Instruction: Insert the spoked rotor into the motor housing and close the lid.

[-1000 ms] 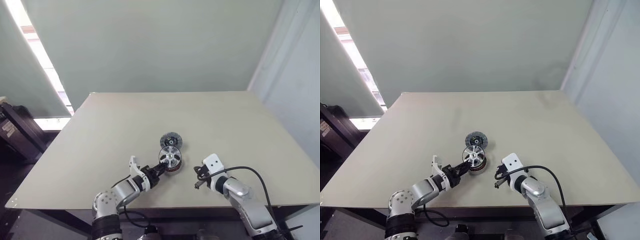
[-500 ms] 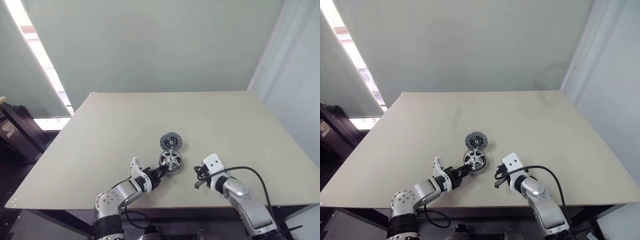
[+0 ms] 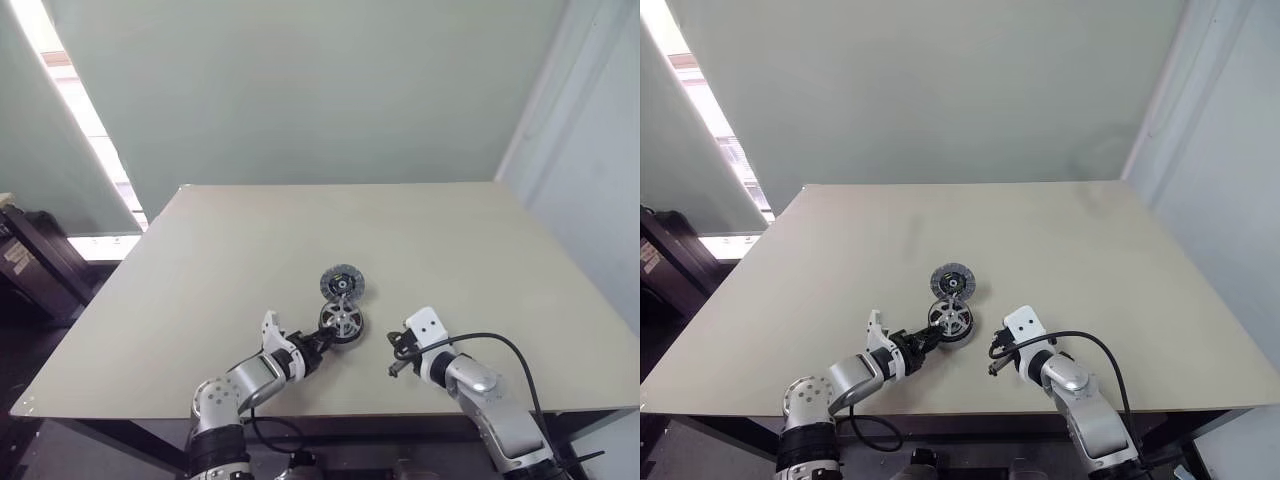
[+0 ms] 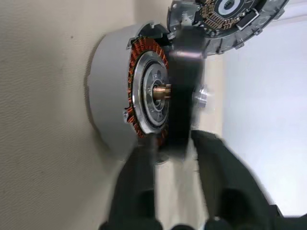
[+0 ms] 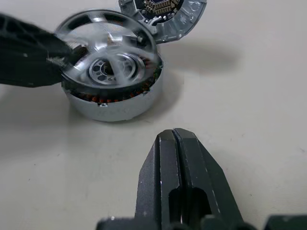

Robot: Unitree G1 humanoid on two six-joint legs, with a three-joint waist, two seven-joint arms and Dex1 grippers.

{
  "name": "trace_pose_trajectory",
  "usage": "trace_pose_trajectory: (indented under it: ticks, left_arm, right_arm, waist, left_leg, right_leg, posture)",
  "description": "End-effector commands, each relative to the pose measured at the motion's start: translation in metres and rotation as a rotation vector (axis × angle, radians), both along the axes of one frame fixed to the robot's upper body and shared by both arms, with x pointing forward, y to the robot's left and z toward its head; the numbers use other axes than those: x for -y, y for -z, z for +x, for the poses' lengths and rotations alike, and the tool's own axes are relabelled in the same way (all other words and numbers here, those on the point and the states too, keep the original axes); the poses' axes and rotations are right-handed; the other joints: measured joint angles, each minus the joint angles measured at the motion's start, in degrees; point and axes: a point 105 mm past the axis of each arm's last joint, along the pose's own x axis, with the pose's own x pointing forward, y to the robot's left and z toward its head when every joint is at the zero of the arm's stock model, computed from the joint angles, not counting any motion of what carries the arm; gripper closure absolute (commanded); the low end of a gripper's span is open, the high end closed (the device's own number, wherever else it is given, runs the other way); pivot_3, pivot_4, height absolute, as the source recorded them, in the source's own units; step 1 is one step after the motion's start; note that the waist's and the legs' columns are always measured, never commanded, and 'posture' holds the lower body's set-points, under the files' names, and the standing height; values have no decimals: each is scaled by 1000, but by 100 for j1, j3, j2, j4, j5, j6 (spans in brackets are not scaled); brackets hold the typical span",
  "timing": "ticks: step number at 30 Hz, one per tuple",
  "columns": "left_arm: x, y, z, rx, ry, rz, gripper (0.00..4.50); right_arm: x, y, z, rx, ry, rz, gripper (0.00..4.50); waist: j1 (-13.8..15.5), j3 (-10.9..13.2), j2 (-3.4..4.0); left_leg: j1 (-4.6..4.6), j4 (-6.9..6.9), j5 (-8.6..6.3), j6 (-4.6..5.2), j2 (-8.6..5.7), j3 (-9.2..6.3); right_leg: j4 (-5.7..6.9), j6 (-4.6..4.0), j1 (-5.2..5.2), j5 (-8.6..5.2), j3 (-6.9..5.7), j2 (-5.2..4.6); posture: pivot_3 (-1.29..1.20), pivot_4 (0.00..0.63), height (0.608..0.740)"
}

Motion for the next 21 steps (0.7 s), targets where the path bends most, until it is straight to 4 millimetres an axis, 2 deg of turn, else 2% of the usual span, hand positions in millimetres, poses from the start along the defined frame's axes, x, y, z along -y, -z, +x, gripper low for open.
trace_pose_trajectory:
  ticks: [1, 6, 11, 16, 21]
  left_arm:
    - [0, -9, 5, 31, 2, 6, 1959]
    - [-2, -14, 4, 40, -7, 13, 344]
    - [-12, -25, -2, 78, 24, 61, 344]
    - [-31, -36, -8, 132, 77, 188, 344]
    - [-46, -54, -6, 256, 131, 338, 344]
  right_arm:
    - [0, -13, 5, 57, 5, 13, 4500]
    - [0, -13, 6, 59, 7, 14, 4500]
    - [1, -12, 5, 57, 9, 13, 4500]
    - [1, -12, 5, 55, 7, 14, 4500]
    - [-1, -11, 6, 53, -1, 16, 4500]
  waist:
    - [0, 0, 0]
    - [-1, 0, 0]
    - [-19, 0, -1]
    - [-9, 0, -1]
    - [5, 0, -1]
  left_leg:
    - [1, 0, 0, 0, 0, 0]
    - [17, 5, 1, -1, 0, 0]
    - [38, 0, -1, -3, 3, 1]
    - [26, -11, 0, -3, 3, -2]
    - [11, -10, 0, -3, -1, -1]
  right_leg:
    - [0, 0, 1, 0, 0, 0]
    - [0, -5, 21, -3, 0, 0]
    - [-1, -7, 33, -5, 0, 0]
    - [0, -3, 18, -2, 0, 1]
    - [-2, -4, 5, -2, 2, -1]
  posture:
    - [0, 0, 740]
    - [0, 0, 740]
    - [0, 0, 740]
    - [0, 0, 740]
    - [0, 0, 740]
